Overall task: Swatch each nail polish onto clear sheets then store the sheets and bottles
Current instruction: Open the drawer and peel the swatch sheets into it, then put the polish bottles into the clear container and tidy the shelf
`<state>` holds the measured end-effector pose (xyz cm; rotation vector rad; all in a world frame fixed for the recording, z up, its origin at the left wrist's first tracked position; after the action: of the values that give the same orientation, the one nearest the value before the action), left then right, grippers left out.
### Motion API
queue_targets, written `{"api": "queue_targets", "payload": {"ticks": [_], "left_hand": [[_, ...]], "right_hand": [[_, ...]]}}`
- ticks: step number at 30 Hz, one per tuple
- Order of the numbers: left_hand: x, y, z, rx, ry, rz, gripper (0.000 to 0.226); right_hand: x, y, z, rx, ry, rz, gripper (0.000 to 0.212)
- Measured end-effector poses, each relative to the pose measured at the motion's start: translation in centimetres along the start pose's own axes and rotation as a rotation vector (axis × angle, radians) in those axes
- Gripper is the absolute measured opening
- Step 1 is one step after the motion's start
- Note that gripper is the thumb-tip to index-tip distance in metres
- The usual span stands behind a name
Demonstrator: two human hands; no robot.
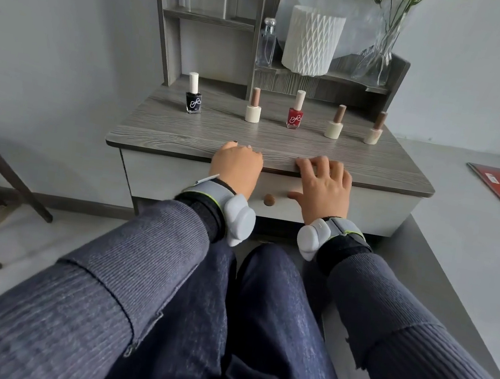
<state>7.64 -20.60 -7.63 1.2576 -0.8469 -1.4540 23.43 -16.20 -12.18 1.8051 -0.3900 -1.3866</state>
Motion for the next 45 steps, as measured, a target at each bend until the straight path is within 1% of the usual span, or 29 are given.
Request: {"api": "queue_targets", "payload": {"ticks": [4, 7, 11, 16, 23, 26, 29, 32, 33, 36, 37, 39, 41, 43, 45], "left_hand": [[0.1, 0.2, 0.0, -0.016, 0.001, -0.036, 0.026], [0.3, 0.5, 0.1, -0.012, 0.002, -0.066, 0.029], [0.2, 0.7, 0.1, 0.002, 0.021, -0.071, 0.033], [0.2, 0.4, 0.1, 0.01, 0.034, -0.076, 0.041], [0.3, 0.3, 0.2, -0.007, 0.018, -0.073, 0.041], [0.2, 0.4, 0.0, -0.027, 0.019, -0.072, 0.04], [0.2, 0.4, -0.1, -0.037, 0.026, -0.026, 0.036], [-0.1, 0.6, 0.1, -0.032, 0.024, 0.057, 0.027], [-0.2, 0.7, 0.1, -0.017, 0.019, 0.085, 0.028], [-0.7, 1.4, 0.3, 0.101, 0.022, 0.143, 0.043], [-0.8, 1.6, 0.5, 0.131, 0.028, 0.145, 0.046], [-1.0, 2.3, 0.7, 0.171, 0.051, 0.153, 0.049], [-1.3, 3.3, 0.8, 0.196, 0.072, 0.195, 0.049], [-1.8, 4.4, 0.9, 0.214, 0.061, 0.243, 0.046], [-2.4, 5.6, 1.3, 0.25, 0.055, 0.268, 0.044]], "right_hand": [[-0.1, -0.6, -0.4, 0.021, 0.011, -0.08, 0.064], [-0.1, -1.0, -0.5, 0.025, 0.005, -0.134, 0.062], [-0.2, -1.3, -0.1, 0.028, -0.033, -0.139, 0.062], [-0.5, -1.2, -0.2, 0.044, -0.035, -0.124, 0.062], [-0.6, -1.1, -0.3, 0.056, -0.024, -0.122, 0.062], [-0.3, -0.9, -0.4, 0.047, -0.005, -0.12, 0.056], [0.2, -0.4, 0.0, 0.014, -0.024, -0.125, 0.05], [0.1, 0.3, 0.8, -0.024, -0.074, -0.036, 0.053], [-0.1, 0.6, 1.0, -0.027, -0.093, -0.002, 0.052], [-1.4, 2.2, 1.6, -0.02, -0.113, 0.064, 0.039], [-2.0, 2.7, 1.7, -0.019, -0.107, 0.106, 0.035], [-3.2, 4.0, 1.7, -0.009, -0.115, 0.25, 0.032], [-4.5, 5.2, 1.6, 0.003, -0.184, 0.396, 0.03], [-5.7, 5.9, 1.7, 0.012, -0.217, 0.482, 0.027], [-7.1, 6.8, 2.1, -0.022, -0.22, 0.528, 0.025]]}}
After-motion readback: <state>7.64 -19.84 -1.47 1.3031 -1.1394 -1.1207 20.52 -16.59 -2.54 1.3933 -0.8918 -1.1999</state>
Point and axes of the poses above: each hand's wrist, its own x-axis away from the middle knuckle, its own y-axis out of the back of the hand, z = x × y, the point moved 1 cm from there along -x, towards the middle knuckle, and after that the axes turned 1 degree about y, right-handed, at the moved point
